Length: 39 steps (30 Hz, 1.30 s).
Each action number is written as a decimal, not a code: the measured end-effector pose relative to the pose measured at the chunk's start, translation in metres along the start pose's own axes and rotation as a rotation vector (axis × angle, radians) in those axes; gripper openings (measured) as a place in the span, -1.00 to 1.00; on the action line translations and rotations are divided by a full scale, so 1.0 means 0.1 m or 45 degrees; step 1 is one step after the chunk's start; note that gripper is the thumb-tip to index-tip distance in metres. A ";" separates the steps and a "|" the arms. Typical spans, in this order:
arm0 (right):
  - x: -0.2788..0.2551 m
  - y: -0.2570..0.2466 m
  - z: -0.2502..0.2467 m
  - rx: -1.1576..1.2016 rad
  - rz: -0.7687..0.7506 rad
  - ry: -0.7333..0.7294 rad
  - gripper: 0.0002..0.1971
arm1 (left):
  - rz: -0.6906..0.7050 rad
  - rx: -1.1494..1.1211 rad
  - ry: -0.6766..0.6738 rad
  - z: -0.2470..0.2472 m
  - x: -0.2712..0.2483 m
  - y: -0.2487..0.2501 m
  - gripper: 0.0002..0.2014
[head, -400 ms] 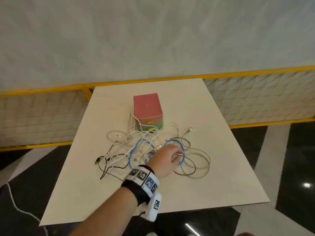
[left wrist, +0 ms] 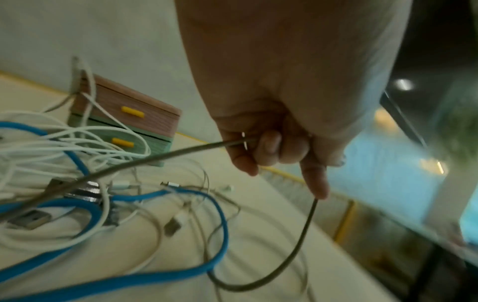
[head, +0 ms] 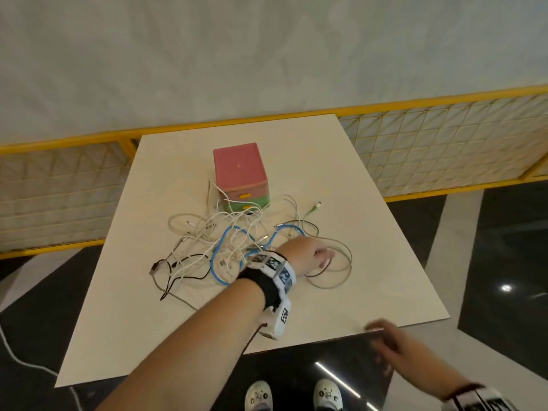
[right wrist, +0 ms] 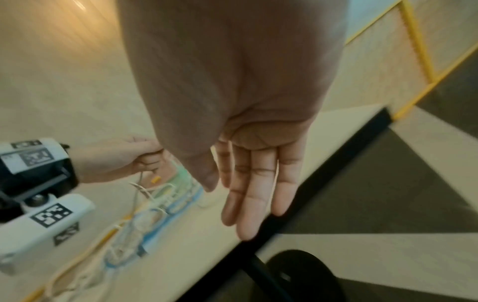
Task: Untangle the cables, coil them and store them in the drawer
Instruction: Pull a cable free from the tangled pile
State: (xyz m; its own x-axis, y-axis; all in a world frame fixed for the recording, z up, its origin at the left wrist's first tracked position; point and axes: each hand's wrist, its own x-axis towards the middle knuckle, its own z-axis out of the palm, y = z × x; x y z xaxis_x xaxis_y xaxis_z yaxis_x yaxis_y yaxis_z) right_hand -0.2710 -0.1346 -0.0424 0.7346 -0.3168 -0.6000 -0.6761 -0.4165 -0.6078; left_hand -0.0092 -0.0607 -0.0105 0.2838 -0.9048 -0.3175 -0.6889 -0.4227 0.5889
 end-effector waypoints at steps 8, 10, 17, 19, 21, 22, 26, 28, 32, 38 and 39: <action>0.57 -1.48 -0.37 0.721 -0.547 0.222 -0.43 | 0.325 -0.715 0.265 -0.77 -0.48 0.00 -0.70; 0.72 -1.72 -0.41 0.926 -0.592 0.178 -0.63 | 0.353 -0.670 0.306 -0.87 -0.62 -0.01 -0.71; 0.99 -2.02 -0.62 1.179 -0.601 0.304 -0.77 | 0.228 -0.625 0.221 -0.94 -1.07 -0.41 -0.79; 1.01 -2.07 -0.63 1.082 -0.648 0.380 -0.82 | 0.149 -0.616 0.171 -0.93 -1.12 -0.53 -0.81; 1.00 -2.13 -0.63 0.999 -0.716 0.392 -0.86 | 0.057 -0.588 0.222 -0.92 -1.08 -0.56 -0.77; 0.98 -2.17 -0.62 0.951 -0.753 0.380 -0.87 | 0.008 -0.584 0.299 -0.92 -1.02 -0.55 -0.70; 0.93 -2.31 -0.53 0.709 -0.864 0.284 -0.75 | -0.095 -0.979 0.489 -0.95 -0.67 -0.32 -0.50; 0.91 -2.28 -0.47 0.582 -0.889 0.217 -0.77 | -0.092 -1.230 0.493 -0.97 -0.54 -0.18 -0.60; 0.87 -2.10 -0.36 0.356 -0.929 0.140 -0.76 | -0.156 -1.323 0.617 -1.05 -0.39 -0.12 -0.73; 0.94 -2.07 -0.44 0.577 -0.732 0.419 -0.80 | -0.158 -0.631 0.758 -1.06 -0.49 -0.11 -0.65; 0.97 -2.11 -0.49 0.694 -0.672 0.410 -0.75 | -0.144 -0.482 0.768 -1.06 -0.53 -0.12 -0.61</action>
State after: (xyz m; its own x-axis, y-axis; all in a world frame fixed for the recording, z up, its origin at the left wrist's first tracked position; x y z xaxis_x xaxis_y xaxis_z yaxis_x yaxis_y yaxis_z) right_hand -0.0542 -0.1193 0.0538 0.8879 -0.4586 -0.0366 -0.1093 -0.1329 -0.9851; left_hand 0.0549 -0.0132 0.0779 0.7341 -0.6789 0.0095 -0.3857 -0.4055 0.8288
